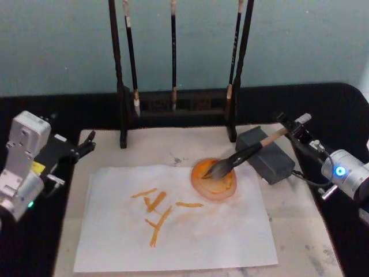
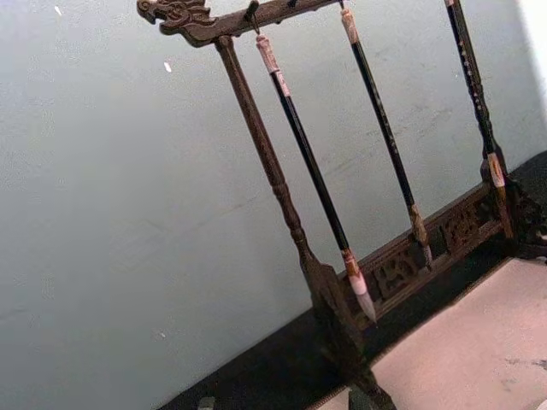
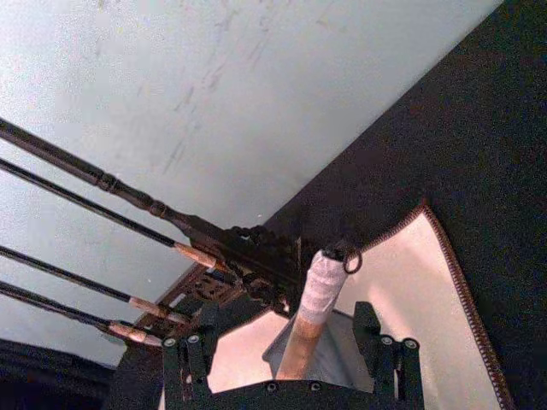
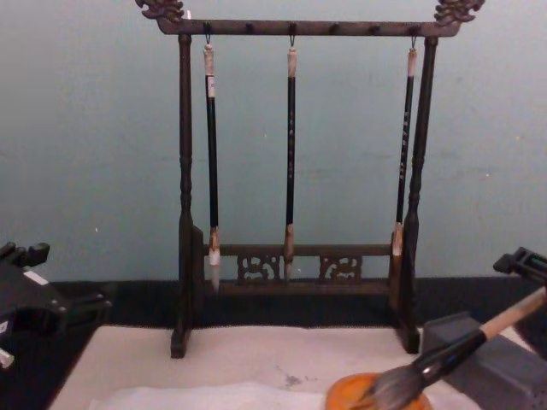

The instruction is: Pick up the brush from the inkstone, write on the paper, then place the brush back to its original position.

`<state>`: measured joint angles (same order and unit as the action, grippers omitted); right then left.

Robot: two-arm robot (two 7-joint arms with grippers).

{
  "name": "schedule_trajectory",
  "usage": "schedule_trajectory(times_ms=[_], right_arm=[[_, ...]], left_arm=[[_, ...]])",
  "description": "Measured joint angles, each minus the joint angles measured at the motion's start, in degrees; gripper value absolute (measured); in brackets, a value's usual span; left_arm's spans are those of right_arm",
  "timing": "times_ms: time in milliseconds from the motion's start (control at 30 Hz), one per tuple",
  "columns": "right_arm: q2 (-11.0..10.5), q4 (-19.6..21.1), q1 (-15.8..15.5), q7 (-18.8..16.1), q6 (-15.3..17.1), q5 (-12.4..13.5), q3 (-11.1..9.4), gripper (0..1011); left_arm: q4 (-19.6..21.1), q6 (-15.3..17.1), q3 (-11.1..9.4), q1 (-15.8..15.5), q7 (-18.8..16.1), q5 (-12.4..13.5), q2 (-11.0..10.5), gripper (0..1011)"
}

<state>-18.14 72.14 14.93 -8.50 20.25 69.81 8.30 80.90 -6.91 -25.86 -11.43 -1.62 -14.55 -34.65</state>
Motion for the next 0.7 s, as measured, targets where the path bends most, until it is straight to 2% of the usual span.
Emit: schedule_trajectory(times_ms=[700], right_arm=[[-0.35, -7.80, 4.58, -4.04, -0.87, 3.21, 3.04, 1000]], left_arm=[[0.00, 0.00, 0.00, 0.00, 0.00, 0.00, 0.00, 1010]])
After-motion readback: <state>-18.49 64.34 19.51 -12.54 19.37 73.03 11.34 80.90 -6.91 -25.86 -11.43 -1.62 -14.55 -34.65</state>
